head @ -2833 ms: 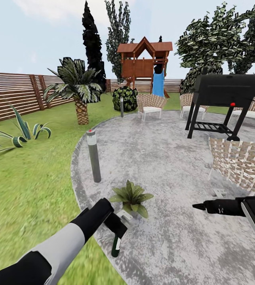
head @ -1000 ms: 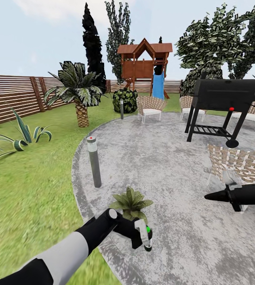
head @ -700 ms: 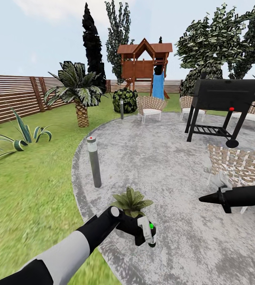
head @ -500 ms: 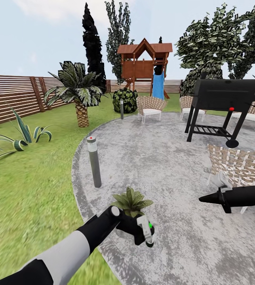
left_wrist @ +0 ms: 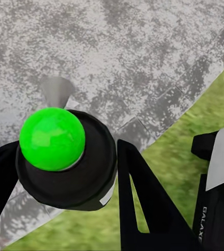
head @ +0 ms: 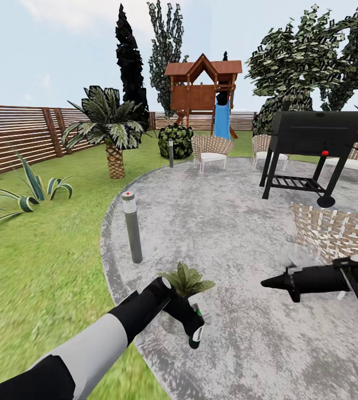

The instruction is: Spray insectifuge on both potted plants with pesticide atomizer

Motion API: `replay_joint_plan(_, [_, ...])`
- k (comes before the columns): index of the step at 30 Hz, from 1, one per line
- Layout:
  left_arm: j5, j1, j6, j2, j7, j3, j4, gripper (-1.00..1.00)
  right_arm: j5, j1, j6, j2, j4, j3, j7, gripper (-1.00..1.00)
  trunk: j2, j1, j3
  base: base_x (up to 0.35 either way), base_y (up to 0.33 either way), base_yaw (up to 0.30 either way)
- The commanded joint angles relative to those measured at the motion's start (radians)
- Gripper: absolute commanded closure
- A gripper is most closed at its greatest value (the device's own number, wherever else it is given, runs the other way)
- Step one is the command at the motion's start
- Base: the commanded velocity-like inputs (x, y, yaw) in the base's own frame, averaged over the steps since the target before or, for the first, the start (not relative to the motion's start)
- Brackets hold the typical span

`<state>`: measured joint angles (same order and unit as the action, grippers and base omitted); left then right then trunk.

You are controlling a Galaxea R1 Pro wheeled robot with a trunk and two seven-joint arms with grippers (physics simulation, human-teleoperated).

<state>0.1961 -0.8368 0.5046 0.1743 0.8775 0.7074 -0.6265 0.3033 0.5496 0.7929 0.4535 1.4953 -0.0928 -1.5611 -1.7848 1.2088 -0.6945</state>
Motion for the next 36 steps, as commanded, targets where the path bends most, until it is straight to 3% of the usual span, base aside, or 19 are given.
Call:
replay_joint_plan(1, [0.006, -0.001, 0.006, 0.0, 0.006, 0.0, -0.001, 1.0, 0.035, 0.001, 0.01, -0.017, 0.001, -0.001, -0.01, 1.0, -0.001, 0.0, -0.001, 0.0, 0.0, 0.0])
replay_joint_plan(3, [0.006, -0.001, 0.006, 0.0, 0.006, 0.003, 0.0, 1.0, 0.055, 0.001, 0.009, -0.031, 0.002, -0.001, -0.01, 1.0, -0.001, 0.0, -0.001, 0.0, 0.0, 0.0])
replay_joint_plan(13, [0.005, -0.001, 0.005, 0.0, 0.006, 0.026, -0.007, 1.0, 0.06, 0.005, 0.01, -0.037, 0.002, -0.001, -0.01, 1.0, -0.001, 0.0, -0.001, 0.0, 0.0, 0.0])
replay_joint_plan(16, [0.004, -0.001, 0.004, 0.0, 0.006, 0.027, -0.016, 1.0, 0.06, 0.008, 0.012, -0.059, 0.002, -0.001, -0.01, 1.0, -0.001, 0.0, -0.001, 0.0, 0.0, 0.0])
replay_joint_plan(19, [0.003, -0.001, 0.003, 0.0, 0.006, 0.027, -0.043, 1.0, 0.06, 0.009, 0.012, -0.065, 0.002, -0.001, -0.01, 1.0, -0.001, 0.0, -0.001, 0.0, 0.0, 0.0])
replay_joint_plan(28, [-0.001, -0.001, 0.003, 0.0, 0.007, 0.029, -0.112, 1.0, 0.059, 0.01, 0.012, -0.066, 0.002, -0.001, -0.01, 1.0, -0.001, 0.0, -0.001, 0.0, 0.0, 0.0])
replay_joint_plan(36, [-0.003, -0.001, 0.003, 0.0, 0.024, 0.03, -0.119, 1.0, 0.059, 0.01, 0.012, -0.067, 0.002, -0.001, -0.01, 1.0, -0.001, 0.0, -0.001, 0.0, 0.0, 0.0])
